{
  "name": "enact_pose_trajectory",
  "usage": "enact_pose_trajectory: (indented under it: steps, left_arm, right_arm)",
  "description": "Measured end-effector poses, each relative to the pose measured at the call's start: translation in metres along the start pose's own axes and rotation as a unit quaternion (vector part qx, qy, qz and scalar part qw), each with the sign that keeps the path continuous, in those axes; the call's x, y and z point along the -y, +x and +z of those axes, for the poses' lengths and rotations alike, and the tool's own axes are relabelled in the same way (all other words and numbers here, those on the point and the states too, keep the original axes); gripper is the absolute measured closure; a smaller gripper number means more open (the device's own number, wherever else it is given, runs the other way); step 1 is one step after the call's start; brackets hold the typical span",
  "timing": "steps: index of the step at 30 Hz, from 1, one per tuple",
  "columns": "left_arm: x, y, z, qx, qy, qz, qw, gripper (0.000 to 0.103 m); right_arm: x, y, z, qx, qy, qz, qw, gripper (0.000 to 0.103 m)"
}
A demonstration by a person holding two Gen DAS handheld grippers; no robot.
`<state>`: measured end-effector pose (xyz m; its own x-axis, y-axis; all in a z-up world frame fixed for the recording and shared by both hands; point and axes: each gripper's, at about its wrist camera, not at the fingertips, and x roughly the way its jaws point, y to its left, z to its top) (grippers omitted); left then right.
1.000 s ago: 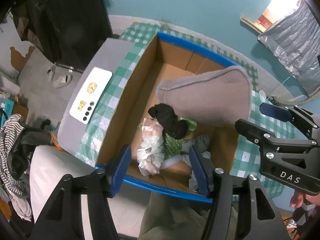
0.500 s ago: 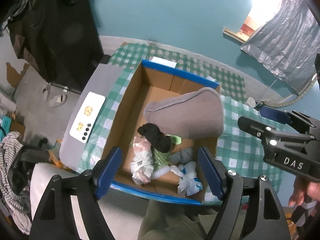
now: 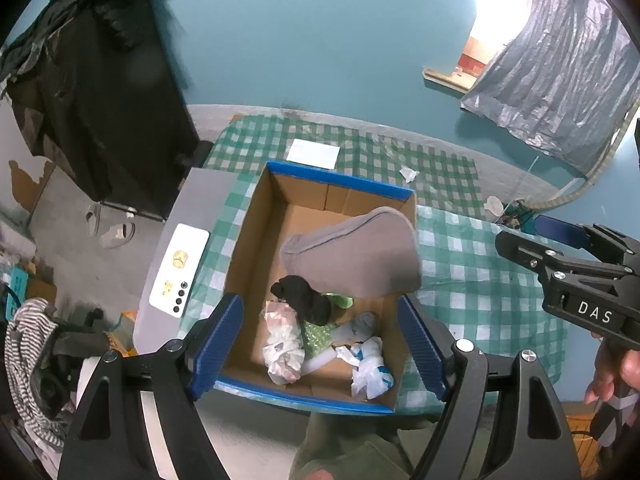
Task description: Organize soft objects
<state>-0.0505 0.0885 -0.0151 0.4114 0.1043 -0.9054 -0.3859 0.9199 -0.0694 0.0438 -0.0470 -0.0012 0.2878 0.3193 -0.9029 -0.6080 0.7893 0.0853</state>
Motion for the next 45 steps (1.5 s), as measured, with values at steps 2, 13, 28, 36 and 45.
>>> enact_pose_trajectory:
  steps: [2, 13, 28, 36, 45]
  left_arm:
    - [0.005, -0.004, 0.001, 0.004, 0.007, -0.001, 1.0000, 0.022]
    - [0.023, -0.011, 0.007, 0.006, 0.018, -0.016, 0.9997, 0.022]
    - [0.035, -0.013, 0.013, 0.007, 0.023, -0.018, 0.9996, 0.017]
    - [0.036, -0.012, 0.013, 0.006, 0.023, -0.017, 0.9996, 0.016]
    - [0.037, -0.012, 0.014, 0.004, 0.023, -0.017, 0.9996, 0.016]
  right_arm:
    - [0.003, -0.006, -0.001, 0.005, 0.002, -0.006, 1.000, 0.035]
    - [0.025, -0.029, -0.004, 0.027, 0.027, -0.025, 0.999, 0.035]
    - [0.042, -0.039, -0.010, 0.030, 0.042, -0.026, 0.998, 0.035]
    - [0.044, -0.040, -0.009, 0.032, 0.041, -0.026, 0.998, 0.035]
    - [0.048, -0.042, -0.008, 0.030, 0.040, -0.027, 0.998, 0.035]
